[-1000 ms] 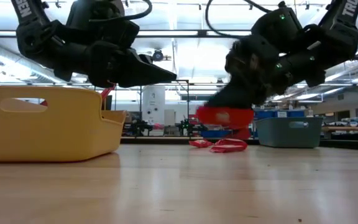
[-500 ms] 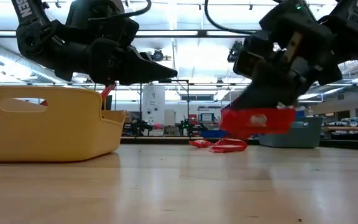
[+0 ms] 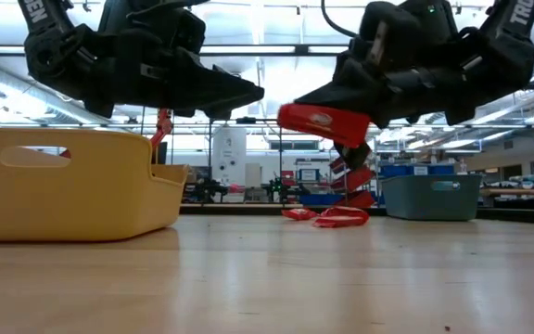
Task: Sort candy
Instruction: Put the red chocolate into the orange bin
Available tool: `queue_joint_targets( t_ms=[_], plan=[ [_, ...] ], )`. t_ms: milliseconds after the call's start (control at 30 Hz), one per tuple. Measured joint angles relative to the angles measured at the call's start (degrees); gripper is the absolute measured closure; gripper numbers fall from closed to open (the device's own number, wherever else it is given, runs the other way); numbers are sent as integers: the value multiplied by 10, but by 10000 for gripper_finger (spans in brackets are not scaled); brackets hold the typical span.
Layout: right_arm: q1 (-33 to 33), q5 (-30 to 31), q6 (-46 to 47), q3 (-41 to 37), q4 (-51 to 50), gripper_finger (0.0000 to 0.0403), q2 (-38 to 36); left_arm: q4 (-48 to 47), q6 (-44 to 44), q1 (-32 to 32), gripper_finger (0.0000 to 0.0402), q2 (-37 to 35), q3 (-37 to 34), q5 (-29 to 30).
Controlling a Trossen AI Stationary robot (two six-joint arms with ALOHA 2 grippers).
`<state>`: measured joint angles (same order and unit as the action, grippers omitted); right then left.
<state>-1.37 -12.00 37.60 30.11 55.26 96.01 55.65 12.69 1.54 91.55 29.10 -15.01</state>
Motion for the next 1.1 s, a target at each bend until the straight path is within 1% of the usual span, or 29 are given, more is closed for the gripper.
queue_joint_targets(
  t_ms=[100,133,233,300,433,600,833,1100],
  plan=[
    [16,7,14,0,20,358,0,3,-8,0,259,0,0,2],
    [19,7,14,0,26,358,0,3,-9,0,259,0,0,12],
    [24,1,14,0,30,358,0,9,-11,0,259,0,0,82],
    [24,1,13,0,31,358,0,11,-10,-1,259,0,0,96],
    [24,1,13,0,33,358,0,21,-9,0,259,-1,0,92],
    [24,1,13,0,50,358,0,20,-8,0,259,-1,1,66],
    [24,0,8,0,61,358,0,17,-2,-1,259,25,31,92],
    [22,-1,3,0,62,358,1,20,-9,0,261,53,40,98]
  ],
)
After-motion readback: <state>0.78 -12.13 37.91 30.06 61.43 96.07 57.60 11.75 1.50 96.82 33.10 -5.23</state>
